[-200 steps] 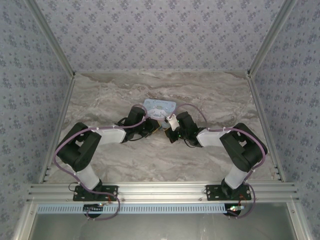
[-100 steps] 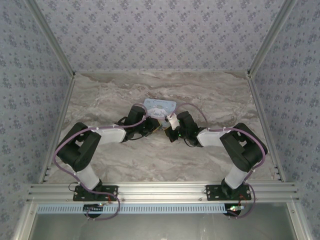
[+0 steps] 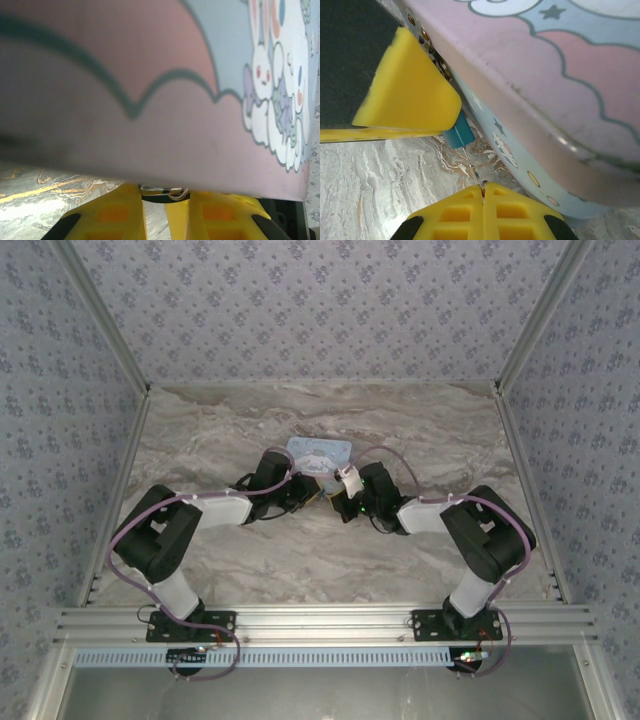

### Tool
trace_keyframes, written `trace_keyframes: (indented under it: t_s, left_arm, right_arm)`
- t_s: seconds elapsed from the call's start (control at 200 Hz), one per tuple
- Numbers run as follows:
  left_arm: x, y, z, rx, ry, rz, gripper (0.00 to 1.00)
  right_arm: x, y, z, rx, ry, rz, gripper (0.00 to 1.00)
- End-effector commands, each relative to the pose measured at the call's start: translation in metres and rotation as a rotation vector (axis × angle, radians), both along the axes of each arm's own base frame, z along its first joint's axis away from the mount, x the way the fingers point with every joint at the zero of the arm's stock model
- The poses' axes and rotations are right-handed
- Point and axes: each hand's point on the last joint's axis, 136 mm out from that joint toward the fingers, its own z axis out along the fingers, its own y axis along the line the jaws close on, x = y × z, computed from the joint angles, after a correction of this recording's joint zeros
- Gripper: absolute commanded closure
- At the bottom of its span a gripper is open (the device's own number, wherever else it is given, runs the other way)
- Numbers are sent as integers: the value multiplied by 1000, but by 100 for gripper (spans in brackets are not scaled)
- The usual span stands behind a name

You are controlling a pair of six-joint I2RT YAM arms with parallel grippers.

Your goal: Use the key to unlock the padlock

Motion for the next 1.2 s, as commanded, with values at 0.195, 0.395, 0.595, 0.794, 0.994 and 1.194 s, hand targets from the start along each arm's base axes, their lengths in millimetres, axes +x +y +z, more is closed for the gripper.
trace_keyframes:
  t_s: [0.195,0.395,0.595,0.794,0.994,1.194]
  left_arm:
    - [-5,-16,23,-58,-19,-46,81]
    - [-5,-17,27,-73,-23,-50,81]
    - [-7,-17,29,-77,-26,-53,81]
    - [-8,-18,30,-77,-27,-64,81]
    - [-9,-18,30,-73,-27,-70,81]
    - [-8,-20,32,-75,-27,-75,81]
  right_arm:
    - [11,12,22,87,-41,30,100]
    - [13,14,17,110,-7,40,100]
    - [16,11,18,176,28,40,100]
    - [18,6,19,208,51,48,100]
    - [21,7,20,201,51,52,100]
    - [25,12,29,220,28,52,100]
